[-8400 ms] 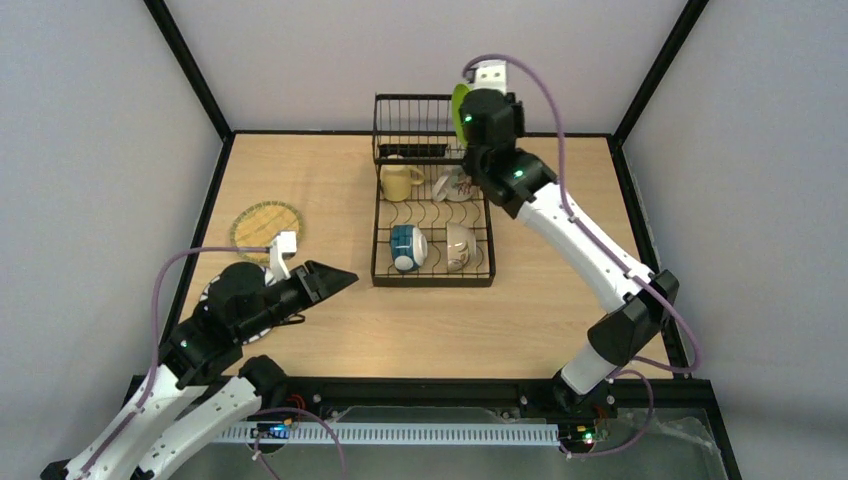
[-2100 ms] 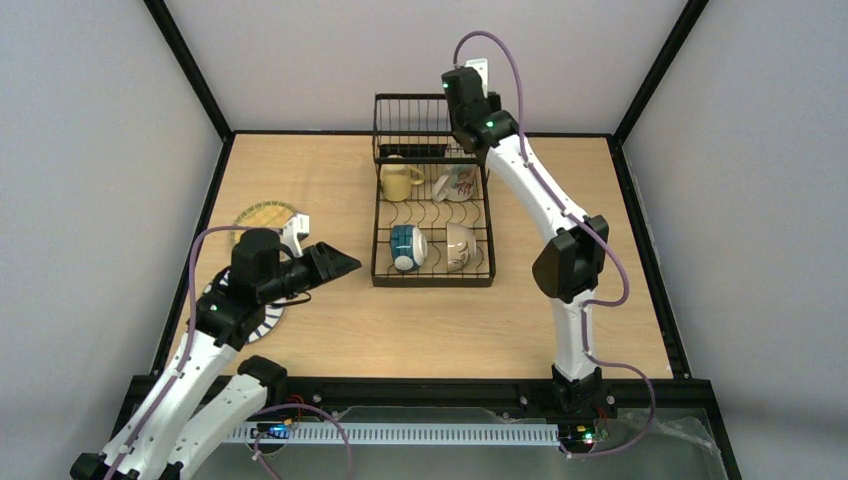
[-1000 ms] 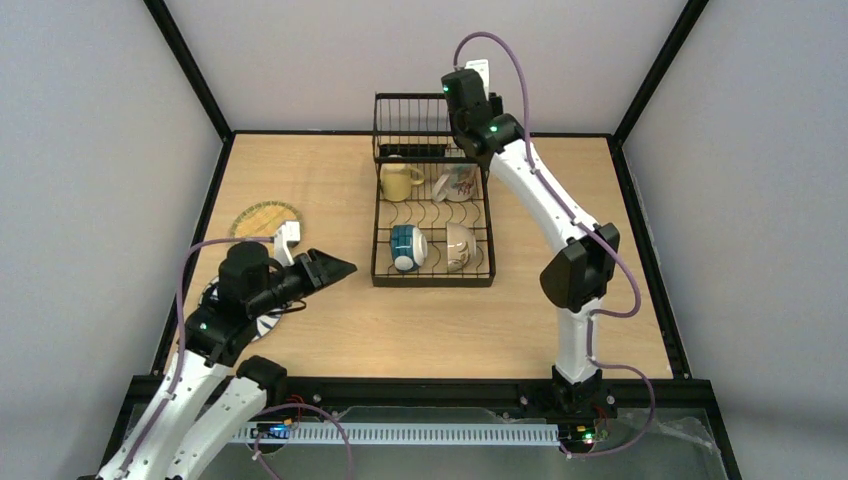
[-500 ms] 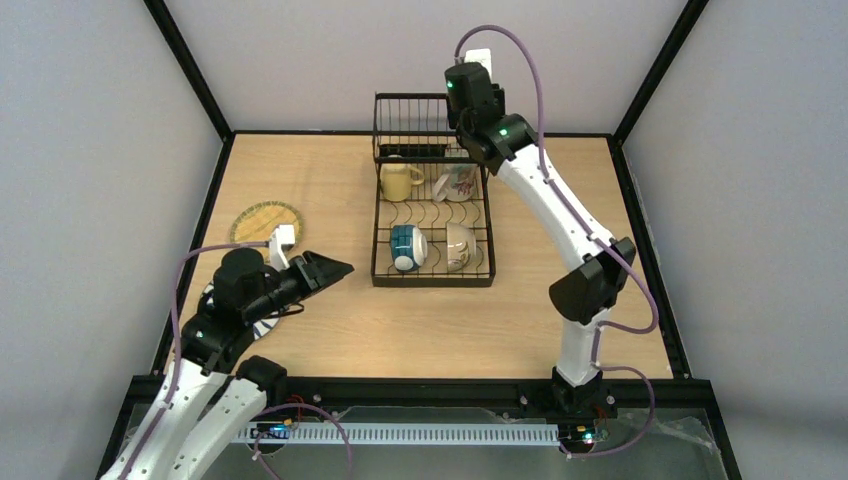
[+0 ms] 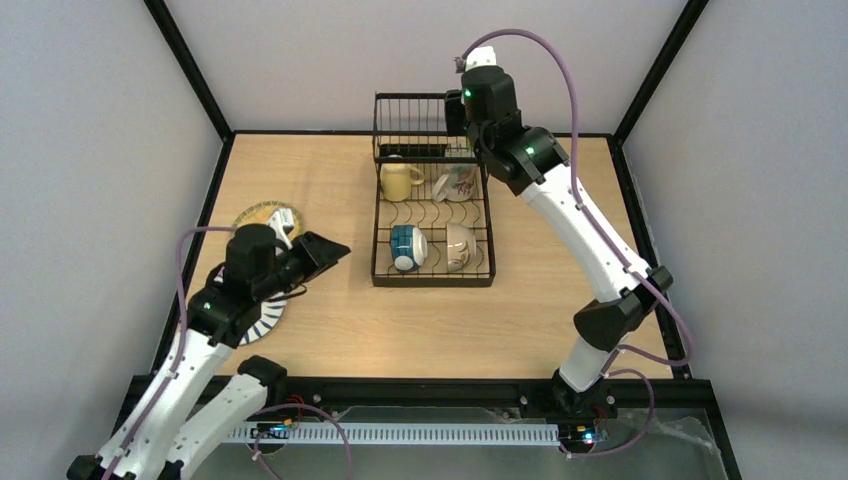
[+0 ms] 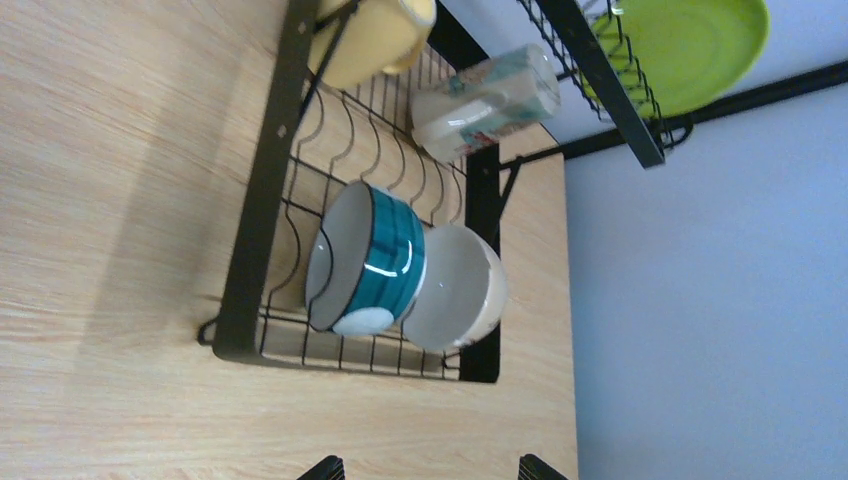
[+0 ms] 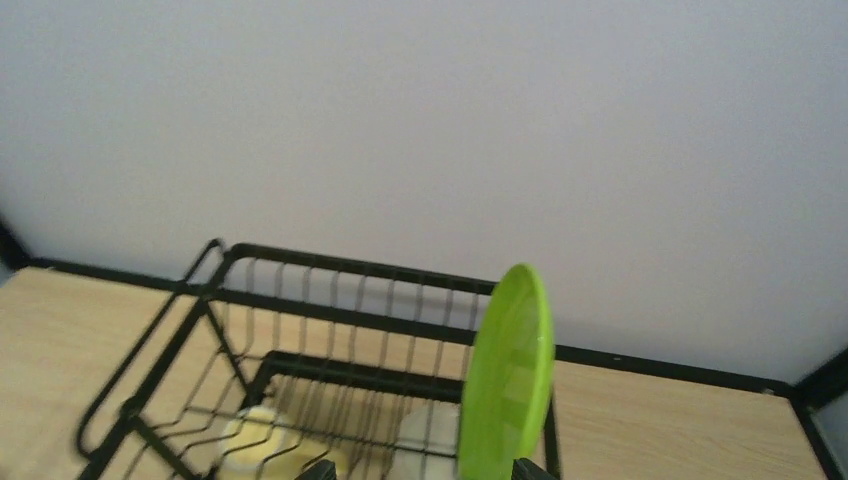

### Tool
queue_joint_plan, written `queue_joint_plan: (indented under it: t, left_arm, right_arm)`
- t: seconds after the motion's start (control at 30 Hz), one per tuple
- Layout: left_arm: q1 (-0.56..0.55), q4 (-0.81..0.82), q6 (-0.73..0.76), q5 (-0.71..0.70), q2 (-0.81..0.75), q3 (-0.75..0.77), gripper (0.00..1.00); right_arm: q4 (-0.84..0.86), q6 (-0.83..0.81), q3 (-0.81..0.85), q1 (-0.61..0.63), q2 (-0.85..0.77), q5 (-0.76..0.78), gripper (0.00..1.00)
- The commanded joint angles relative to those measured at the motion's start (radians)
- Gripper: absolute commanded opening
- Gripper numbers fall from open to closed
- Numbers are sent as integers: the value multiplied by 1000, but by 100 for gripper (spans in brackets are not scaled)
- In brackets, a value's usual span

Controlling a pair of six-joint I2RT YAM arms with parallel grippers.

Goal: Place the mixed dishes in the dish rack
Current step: Insert the plate into the dish rack, then move the plate to the center of the board.

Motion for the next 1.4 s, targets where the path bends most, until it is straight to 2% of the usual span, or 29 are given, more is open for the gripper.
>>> queue_joint_plan:
  t: [0.0,0.3,0.5,0.8,1.1,1.37]
  left_arm:
    - [5,-96,14,-140,41,90,99]
    - [5,-300,-6,-398,15,222,99]
    - [5,-466,-59,-587,-26,268,99]
    - [5,-652,-191,-789,-18,288,99]
    - [5,-747,-343,-882,3,286,99]
    - [5,-755,-383,-929,19,286,99]
  right_arm:
    - [38,1,-71,44,-82,-146,99]
    - [26,24,-67,198,-52,-362,98]
    - [31,70,-53,245,16,-482,97]
    - [20,95,-14,303,155,-595,98]
    - [49,96,-6,306,319,-704,97]
    - [36,65,185,306,515,-759,94]
